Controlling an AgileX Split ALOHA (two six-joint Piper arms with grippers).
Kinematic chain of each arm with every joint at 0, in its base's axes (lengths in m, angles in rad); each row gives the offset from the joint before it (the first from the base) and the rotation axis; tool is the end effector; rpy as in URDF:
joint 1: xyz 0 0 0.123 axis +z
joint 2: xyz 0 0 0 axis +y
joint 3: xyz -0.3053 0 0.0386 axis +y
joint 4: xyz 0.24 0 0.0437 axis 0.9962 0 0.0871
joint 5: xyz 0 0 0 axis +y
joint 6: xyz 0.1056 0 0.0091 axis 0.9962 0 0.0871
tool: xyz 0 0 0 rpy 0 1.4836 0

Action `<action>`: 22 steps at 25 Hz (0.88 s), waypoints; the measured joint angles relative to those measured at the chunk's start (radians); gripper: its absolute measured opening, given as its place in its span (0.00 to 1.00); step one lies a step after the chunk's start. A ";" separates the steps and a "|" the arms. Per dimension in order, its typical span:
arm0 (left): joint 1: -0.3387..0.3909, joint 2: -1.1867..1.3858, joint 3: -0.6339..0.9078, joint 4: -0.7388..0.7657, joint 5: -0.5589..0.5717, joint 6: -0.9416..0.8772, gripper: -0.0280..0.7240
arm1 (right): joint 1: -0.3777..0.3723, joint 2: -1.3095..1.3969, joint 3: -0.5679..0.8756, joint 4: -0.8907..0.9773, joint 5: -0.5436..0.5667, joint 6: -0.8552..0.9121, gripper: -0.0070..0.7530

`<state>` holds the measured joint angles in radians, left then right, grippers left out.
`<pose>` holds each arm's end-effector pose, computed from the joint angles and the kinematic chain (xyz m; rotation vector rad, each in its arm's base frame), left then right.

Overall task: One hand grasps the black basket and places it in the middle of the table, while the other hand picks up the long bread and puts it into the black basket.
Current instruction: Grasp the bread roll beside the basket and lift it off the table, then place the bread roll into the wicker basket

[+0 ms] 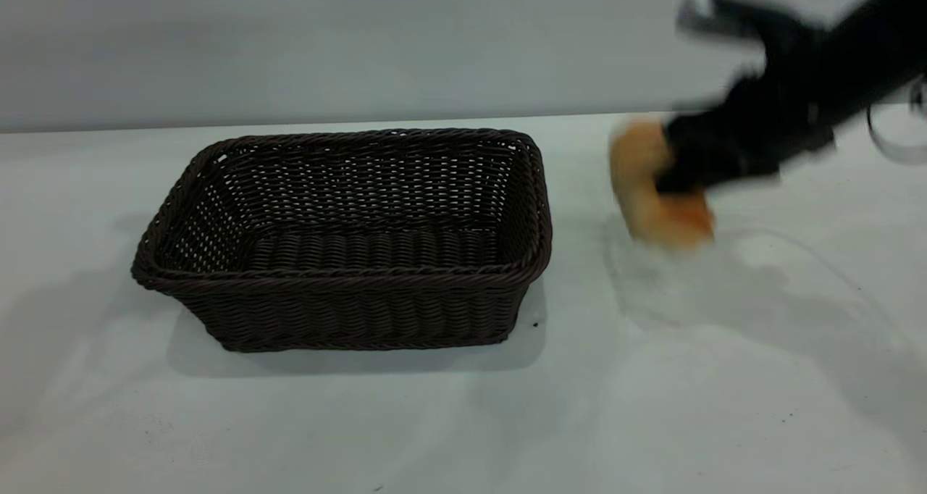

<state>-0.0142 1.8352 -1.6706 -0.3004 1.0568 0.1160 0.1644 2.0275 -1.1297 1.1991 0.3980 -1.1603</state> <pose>0.4056 -0.0331 0.3194 0.0533 2.6703 -0.3650 0.3977 0.1049 0.1385 -0.3409 2.4981 0.5375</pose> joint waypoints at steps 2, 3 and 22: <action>0.000 0.000 0.000 0.000 0.000 0.000 0.73 | 0.043 -0.037 -0.052 0.000 0.021 0.002 0.08; 0.000 0.000 0.000 0.000 0.001 0.000 0.73 | 0.073 -0.044 -0.076 0.001 0.027 0.010 0.08; -0.001 -0.078 0.000 0.073 0.054 0.045 0.73 | 0.201 0.036 -0.282 -0.105 0.229 0.247 0.59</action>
<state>-0.0150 1.7572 -1.6706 -0.2278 1.1106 0.1612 0.3656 2.0635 -1.4114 1.0944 0.6271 -0.9131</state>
